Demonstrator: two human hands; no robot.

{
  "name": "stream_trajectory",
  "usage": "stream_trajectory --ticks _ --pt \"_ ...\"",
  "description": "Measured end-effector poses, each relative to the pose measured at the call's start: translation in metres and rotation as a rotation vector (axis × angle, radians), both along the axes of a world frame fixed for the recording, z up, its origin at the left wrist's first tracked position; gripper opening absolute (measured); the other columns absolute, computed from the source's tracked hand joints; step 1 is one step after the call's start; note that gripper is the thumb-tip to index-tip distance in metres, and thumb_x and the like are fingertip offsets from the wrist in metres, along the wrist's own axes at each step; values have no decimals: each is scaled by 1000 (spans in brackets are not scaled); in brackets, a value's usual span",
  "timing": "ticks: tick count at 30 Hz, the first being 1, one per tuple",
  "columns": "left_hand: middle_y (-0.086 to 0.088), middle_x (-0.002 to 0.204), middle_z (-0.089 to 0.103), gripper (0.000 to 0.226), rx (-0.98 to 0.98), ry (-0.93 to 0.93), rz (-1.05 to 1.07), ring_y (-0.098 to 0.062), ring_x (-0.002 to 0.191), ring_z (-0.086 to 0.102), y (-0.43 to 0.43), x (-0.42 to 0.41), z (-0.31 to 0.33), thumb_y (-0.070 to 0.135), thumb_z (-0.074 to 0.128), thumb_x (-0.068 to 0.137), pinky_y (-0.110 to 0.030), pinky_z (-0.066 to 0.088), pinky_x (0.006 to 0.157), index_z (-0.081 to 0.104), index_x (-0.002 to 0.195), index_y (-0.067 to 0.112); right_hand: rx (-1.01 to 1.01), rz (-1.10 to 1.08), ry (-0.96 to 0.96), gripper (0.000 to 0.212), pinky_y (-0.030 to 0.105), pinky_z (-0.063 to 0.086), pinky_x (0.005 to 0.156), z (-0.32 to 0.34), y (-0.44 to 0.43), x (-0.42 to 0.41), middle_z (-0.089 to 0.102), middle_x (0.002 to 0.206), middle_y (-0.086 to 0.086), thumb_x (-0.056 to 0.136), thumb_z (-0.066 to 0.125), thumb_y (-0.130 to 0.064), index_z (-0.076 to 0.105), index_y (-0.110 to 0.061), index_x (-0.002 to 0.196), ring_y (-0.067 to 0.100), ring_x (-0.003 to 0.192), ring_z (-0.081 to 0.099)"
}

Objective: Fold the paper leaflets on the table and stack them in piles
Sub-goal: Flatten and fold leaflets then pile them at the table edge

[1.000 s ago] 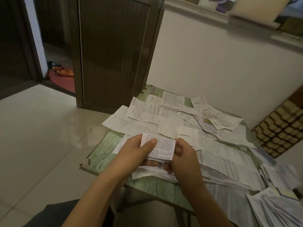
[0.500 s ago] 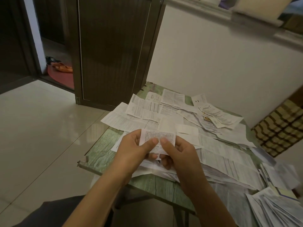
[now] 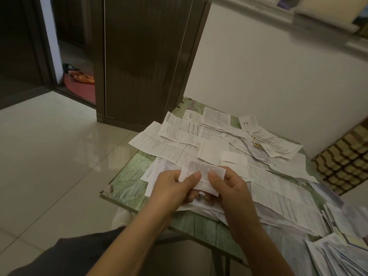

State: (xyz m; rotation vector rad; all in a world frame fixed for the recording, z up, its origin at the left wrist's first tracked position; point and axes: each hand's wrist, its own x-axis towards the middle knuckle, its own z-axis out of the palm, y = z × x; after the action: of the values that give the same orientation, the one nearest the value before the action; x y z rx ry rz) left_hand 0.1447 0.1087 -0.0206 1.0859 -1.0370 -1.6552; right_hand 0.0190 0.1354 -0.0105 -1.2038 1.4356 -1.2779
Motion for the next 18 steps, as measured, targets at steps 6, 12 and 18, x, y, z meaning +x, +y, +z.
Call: stream_trajectory --ticks 6,12,18 --pt "0 66 66 8 -204 -147 -75 1 48 55 -1 -1 3 15 61 89 -13 45 49 67 84 13 62 44 50 29 22 54 52 16 -6 -10 72 78 12 89 53 -27 70 -4 88 22 70 71" --pt "2 65 65 9 -274 -156 -112 3 46 54 0 -2 4 14 61 88 -12 44 48 66 81 17 63 -10 -101 27 45 59 69 8 -7 -10 70 86 23 82 59 -22 70 2 87 37 78 69" --pt "-18 71 59 44 -247 -49 -91 -16 64 59 -6 4 3 52 72 69 -25 52 64 62 70 9 -158 15 178 15 26 56 62 13 -5 -7 71 73 2 82 60 -19 72 -11 79 18 73 68"
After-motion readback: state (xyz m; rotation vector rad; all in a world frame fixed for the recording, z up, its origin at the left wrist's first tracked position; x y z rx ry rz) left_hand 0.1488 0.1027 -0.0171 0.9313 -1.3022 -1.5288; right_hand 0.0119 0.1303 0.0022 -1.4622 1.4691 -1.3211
